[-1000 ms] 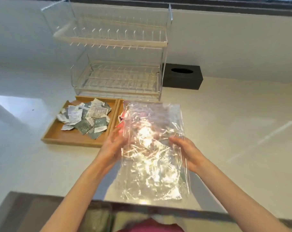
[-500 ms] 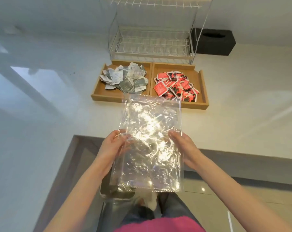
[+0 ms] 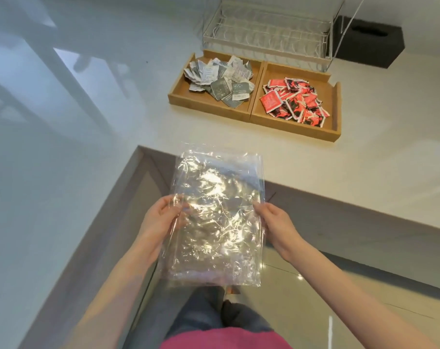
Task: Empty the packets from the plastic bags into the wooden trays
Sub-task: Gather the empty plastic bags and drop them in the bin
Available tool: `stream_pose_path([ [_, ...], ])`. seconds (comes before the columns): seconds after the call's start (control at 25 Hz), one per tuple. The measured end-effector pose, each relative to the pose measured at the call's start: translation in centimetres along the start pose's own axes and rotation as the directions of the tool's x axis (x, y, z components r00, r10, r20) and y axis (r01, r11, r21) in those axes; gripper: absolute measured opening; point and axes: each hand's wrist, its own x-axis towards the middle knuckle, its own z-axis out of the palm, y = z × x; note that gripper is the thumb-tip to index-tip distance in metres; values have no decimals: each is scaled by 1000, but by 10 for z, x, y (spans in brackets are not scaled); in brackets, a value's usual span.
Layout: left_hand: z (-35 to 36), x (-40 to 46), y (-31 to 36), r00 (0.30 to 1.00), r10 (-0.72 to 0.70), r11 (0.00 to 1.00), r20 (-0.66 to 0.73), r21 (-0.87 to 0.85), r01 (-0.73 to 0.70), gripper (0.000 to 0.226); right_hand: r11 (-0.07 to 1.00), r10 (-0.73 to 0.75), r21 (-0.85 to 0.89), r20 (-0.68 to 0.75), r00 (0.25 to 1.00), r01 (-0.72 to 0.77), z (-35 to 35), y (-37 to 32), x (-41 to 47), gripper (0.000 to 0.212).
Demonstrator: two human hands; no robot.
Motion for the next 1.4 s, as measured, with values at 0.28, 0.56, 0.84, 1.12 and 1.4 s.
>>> stream_pose_path([
  [0.28, -27, -2, -54, 991, -89, 994, -97, 49, 94, 9, 992, 52, -114, 10, 999, -50, 25, 30, 10, 16],
  [0.56, -61, 38, -116, 940, -289, 955, -180, 10, 296, 15, 974, 130, -188, 0, 992, -128, 67, 68, 55, 21],
  [0.84, -64, 102, -192, 904, -353, 930, -243, 15, 367, 6, 937, 221, -270, -39, 974, -223, 79, 150, 131, 17],
  [1.12, -72, 179, -296, 902, -374, 926, -215, -30, 377, 18, 879, 263, -392, -80, 961, -273, 91, 256, 229, 19],
  [1.4, -93, 234, -377, 817, -540, 833, -203, -269, 483, 19, 841, 366, -416, -34, 930, -346, 112, 319, 301, 17],
])
